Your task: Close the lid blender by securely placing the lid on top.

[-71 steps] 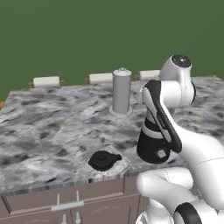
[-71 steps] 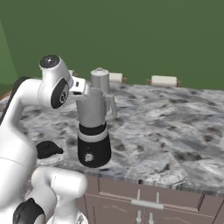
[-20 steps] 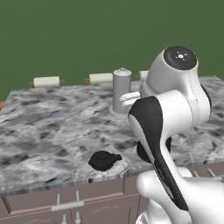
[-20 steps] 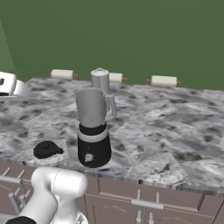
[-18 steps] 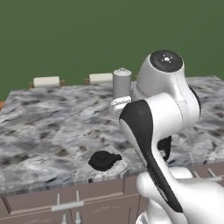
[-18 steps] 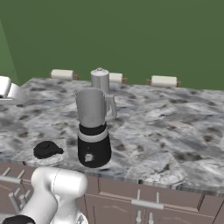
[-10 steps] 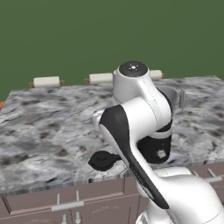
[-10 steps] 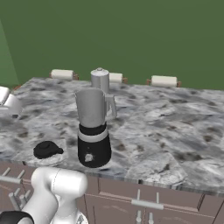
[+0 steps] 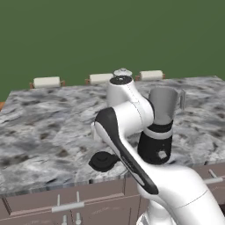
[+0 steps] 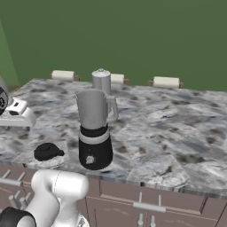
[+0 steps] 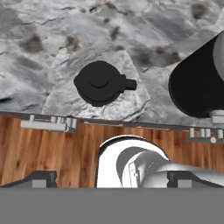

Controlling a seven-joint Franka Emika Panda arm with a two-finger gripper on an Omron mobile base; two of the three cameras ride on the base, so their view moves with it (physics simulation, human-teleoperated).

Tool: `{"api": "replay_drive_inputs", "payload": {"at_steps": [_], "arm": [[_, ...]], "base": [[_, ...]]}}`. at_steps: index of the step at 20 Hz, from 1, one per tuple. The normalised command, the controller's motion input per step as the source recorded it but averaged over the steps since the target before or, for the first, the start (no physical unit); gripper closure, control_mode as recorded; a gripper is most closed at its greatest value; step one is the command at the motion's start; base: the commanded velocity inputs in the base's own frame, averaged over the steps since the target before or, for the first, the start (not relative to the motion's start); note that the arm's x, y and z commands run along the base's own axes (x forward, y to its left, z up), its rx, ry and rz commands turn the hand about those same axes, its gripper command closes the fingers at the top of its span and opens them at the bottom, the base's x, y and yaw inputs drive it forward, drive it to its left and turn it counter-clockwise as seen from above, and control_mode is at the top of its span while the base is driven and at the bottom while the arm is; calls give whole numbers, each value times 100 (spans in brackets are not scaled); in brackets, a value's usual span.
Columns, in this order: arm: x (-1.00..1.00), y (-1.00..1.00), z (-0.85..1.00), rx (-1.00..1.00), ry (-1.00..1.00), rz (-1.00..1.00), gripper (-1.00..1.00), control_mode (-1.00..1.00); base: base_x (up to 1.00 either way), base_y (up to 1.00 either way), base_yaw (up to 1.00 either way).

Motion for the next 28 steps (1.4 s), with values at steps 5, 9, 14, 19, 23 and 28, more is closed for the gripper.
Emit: {"api": "replay_drive_inputs", "payload": {"at_steps": [5,9,14,19,23,28], "arm": [[14,0,-60,-2,13,0,-100,-100],[13,0,-50,-1,13,0,-100,-100],[14,1,-42,-4,6,0,-100,-100],[26,8,-37,-6,4,-1,-100,-100],[35,3,-41,-4,5,0,-100,-100],[37,8,-29,-1,5,0,-100,-100]], "base": [[0,0,0],[0,0,0],[0,0,0],[0,0,0],[0,0,0],[0,0,0]]}}
